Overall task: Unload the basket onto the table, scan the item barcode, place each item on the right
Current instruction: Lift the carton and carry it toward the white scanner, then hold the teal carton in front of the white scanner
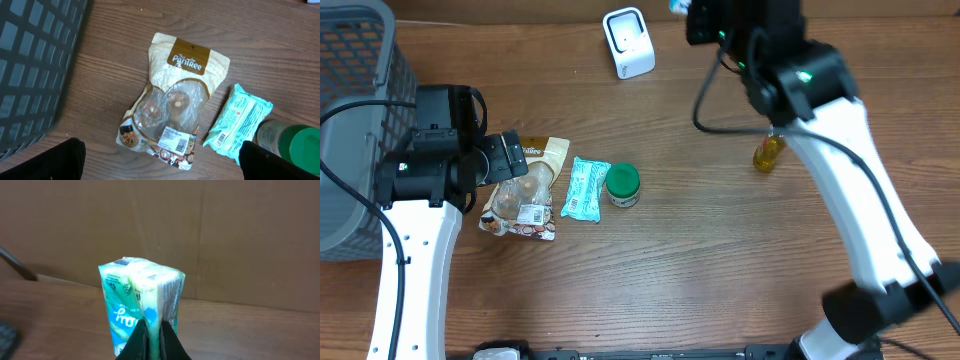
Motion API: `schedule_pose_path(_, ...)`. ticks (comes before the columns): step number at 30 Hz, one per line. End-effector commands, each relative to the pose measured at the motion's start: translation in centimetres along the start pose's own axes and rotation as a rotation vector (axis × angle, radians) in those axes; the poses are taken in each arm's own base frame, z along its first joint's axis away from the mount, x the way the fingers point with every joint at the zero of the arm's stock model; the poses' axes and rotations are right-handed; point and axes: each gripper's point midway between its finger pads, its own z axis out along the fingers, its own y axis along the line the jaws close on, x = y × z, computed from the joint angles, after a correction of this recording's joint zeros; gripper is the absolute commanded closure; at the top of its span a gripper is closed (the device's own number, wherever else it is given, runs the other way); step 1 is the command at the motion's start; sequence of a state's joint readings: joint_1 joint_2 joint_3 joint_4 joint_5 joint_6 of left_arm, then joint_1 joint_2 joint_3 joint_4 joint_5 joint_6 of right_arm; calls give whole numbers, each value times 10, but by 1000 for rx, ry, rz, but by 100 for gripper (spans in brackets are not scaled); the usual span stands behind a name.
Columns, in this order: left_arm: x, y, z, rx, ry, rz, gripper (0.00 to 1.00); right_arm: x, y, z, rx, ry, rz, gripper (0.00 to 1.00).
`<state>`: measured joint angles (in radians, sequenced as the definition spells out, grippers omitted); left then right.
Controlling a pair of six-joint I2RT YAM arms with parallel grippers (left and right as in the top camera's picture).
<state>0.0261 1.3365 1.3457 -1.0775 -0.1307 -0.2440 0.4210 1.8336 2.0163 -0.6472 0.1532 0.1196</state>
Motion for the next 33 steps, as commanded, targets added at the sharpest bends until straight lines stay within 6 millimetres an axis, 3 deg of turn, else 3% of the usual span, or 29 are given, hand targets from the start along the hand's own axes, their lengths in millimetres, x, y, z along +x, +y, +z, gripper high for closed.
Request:
schedule_pose_path(1,-4,-2,-2,4,-10,-10,0,42,5,60,-15,75,-150,96)
schedule_pose_path(5,-4,-2,-2,4,-10,-10,0,74,1,118,13,77,-195,96)
schedule_pose_path(11,-4,-2,-2,4,-10,-10,0,109,-16,173,128,41,-198,96)
schedule_pose_path(14,-4,-2,-2,4,-10,-10,0,122,-16,191,139,29,-266,96)
schedule_pose_path(18,-4,-2,-2,4,-10,-10,1,134,-11,208,152,8,-455,96)
schedule_pose_path(26,-4,-2,-2,4,-10,-10,0,146,13,222,182,-18,-906,96)
schedule_pose_path(33,-4,-2,-2,4,-10,-10,0,150,19,228,186,-36,-1044,96)
